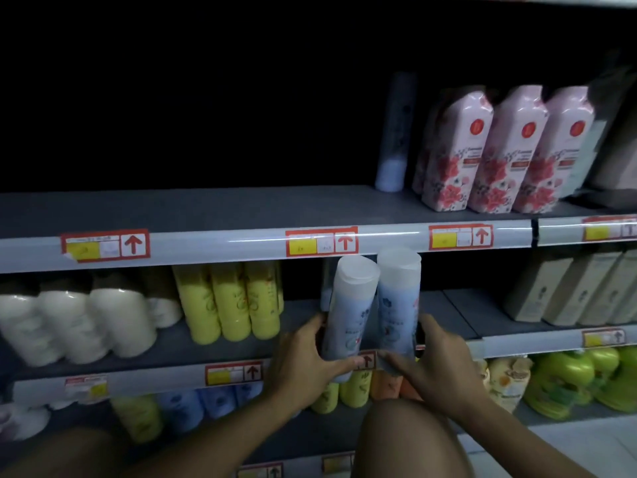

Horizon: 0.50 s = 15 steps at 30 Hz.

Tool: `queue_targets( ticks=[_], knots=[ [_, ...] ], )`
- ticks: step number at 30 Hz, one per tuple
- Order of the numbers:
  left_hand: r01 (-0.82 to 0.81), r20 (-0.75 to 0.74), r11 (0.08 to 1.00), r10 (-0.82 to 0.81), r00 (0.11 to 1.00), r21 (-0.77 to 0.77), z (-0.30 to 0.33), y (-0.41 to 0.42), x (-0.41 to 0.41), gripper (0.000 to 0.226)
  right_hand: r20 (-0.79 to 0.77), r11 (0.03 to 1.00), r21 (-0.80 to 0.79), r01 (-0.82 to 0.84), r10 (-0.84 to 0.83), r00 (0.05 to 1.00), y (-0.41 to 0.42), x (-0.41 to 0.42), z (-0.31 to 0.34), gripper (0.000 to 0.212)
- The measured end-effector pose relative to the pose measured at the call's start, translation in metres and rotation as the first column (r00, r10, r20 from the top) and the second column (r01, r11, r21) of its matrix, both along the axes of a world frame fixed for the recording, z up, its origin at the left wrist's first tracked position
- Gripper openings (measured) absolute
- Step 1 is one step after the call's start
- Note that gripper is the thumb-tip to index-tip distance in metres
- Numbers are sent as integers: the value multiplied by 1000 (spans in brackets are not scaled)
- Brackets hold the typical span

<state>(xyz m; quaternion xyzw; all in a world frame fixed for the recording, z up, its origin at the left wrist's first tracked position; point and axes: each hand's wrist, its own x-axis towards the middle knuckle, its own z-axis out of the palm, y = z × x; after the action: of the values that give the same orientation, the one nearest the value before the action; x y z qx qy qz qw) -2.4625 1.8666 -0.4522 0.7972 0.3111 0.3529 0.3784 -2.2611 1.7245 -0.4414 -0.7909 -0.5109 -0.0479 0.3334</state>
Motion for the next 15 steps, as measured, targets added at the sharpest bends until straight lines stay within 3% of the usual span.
queue_targets(
  ticks=[5, 8, 15],
  knots=[
    [-24, -40, 1000, 23, 999, -10, -9, 12, 10, 69, -48, 1000, 2, -5, 5, 999, 15, 3, -12, 54],
    [-71, -56, 997, 71, 996, 9, -6, 21, 19, 57, -53, 1000, -18, -18, 17, 998, 26, 2, -15, 54],
    [-132, -46, 991, 133, 990, 20, -5, 44, 39, 55, -95, 999, -35, -19, 15, 995, 47, 5, -17, 59]
  ],
)
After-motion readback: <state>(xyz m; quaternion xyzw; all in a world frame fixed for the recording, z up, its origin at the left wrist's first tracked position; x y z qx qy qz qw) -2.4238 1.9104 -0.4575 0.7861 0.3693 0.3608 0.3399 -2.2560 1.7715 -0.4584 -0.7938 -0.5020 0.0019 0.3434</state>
